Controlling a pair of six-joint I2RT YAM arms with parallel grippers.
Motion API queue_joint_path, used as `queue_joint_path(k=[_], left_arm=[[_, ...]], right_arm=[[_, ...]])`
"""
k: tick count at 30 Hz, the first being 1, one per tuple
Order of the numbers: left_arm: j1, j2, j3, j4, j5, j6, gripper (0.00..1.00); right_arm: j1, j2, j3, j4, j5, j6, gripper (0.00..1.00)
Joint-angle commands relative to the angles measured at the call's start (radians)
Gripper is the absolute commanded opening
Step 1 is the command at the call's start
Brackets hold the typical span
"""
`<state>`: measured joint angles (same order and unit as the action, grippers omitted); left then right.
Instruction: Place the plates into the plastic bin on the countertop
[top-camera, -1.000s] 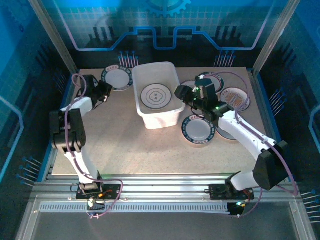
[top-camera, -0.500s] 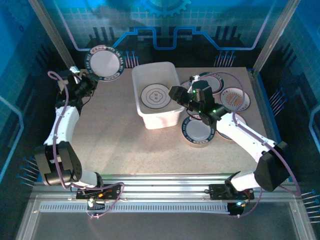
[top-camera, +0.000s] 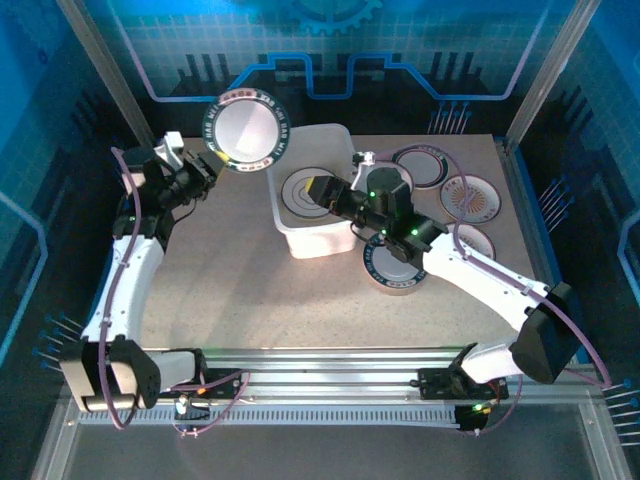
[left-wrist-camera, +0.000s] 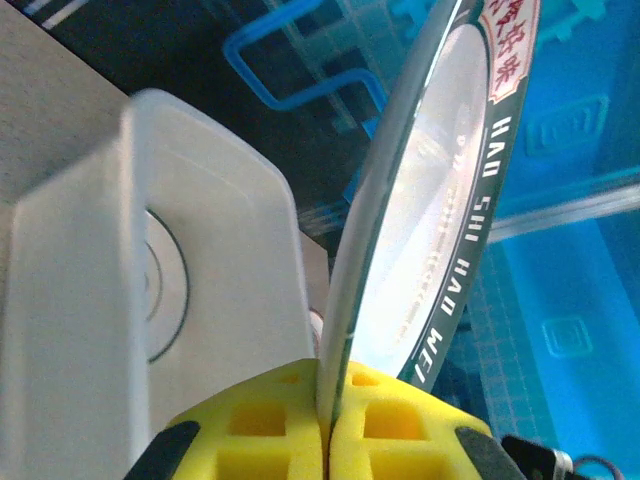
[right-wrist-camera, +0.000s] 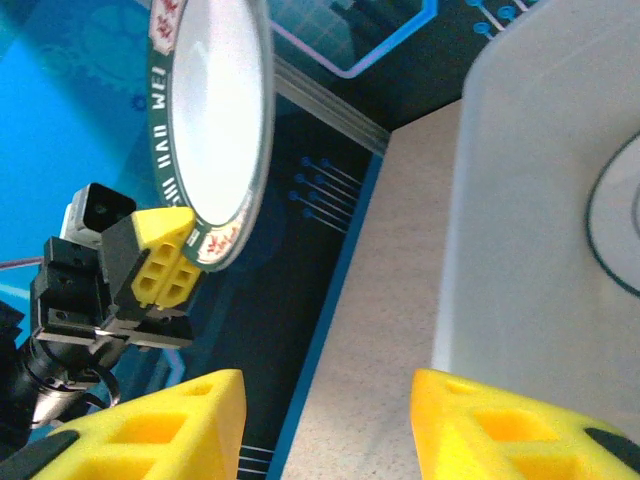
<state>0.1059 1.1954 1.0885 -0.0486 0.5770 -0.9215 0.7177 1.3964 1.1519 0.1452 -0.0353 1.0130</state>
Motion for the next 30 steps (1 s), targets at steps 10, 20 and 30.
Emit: queue_joint_path(k=[10,20,30], left_arm=[[-0.121,-0.105,-0.071,0.011,-0.016,-0.032,0.0],[-0.161,-0.125,-0.092,0.027,-0.034,-0.041,0.0],[-0.167,-0.141,-0.096,0.013,-0.053,-0.038,0.0]], right_arm=[[0.05,-0.028,-0.029,0.174,0.052,0.052,0.45],[0.052,0.008,-0.037,0.201,0.083,0.112,0.4],[0.051,0.053,-0.046,0.252,0.087,0.182,0.36]])
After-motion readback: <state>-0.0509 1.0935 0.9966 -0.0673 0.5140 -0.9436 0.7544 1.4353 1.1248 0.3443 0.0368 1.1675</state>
